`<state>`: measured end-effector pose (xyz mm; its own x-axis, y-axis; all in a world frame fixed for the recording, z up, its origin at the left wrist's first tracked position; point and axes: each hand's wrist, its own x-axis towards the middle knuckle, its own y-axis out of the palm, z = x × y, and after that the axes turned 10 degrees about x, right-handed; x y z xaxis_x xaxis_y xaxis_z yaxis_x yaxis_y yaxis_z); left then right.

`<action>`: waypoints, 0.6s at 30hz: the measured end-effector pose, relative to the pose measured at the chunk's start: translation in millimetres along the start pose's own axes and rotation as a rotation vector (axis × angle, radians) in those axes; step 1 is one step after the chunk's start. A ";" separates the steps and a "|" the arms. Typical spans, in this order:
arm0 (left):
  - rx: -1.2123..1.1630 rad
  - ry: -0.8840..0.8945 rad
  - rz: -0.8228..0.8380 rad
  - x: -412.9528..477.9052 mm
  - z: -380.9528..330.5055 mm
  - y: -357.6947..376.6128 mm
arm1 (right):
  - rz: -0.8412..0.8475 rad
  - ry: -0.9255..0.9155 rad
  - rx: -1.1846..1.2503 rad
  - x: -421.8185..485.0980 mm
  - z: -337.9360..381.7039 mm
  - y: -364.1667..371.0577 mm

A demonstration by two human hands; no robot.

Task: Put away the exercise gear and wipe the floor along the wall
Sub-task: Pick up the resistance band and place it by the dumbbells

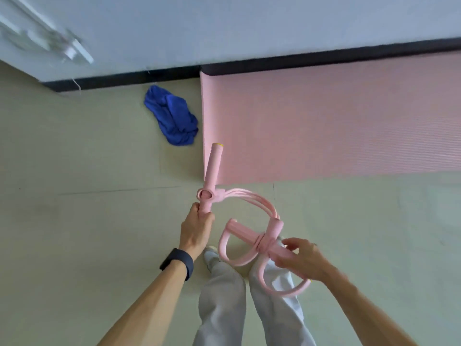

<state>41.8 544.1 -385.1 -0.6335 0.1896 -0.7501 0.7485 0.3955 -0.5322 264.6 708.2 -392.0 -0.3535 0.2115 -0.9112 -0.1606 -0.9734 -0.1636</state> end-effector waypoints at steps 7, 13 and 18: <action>0.550 0.355 0.230 -129.0 -107.9 -40.5 | -0.035 -0.155 -0.029 -179.5 33.6 -69.0; 0.632 0.543 0.567 -202.3 -163.2 -50.6 | -0.275 -0.284 0.181 -297.6 26.5 -122.3; 0.747 0.707 0.392 -256.5 -209.0 -22.1 | -0.799 -0.256 0.712 -340.1 -14.7 -118.8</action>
<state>146.9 674.6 -98.9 -0.1166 0.7496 -0.6516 0.7006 -0.4029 -0.5889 417.4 750.6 -68.2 -0.0783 0.8502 -0.5205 -0.8938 -0.2912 -0.3411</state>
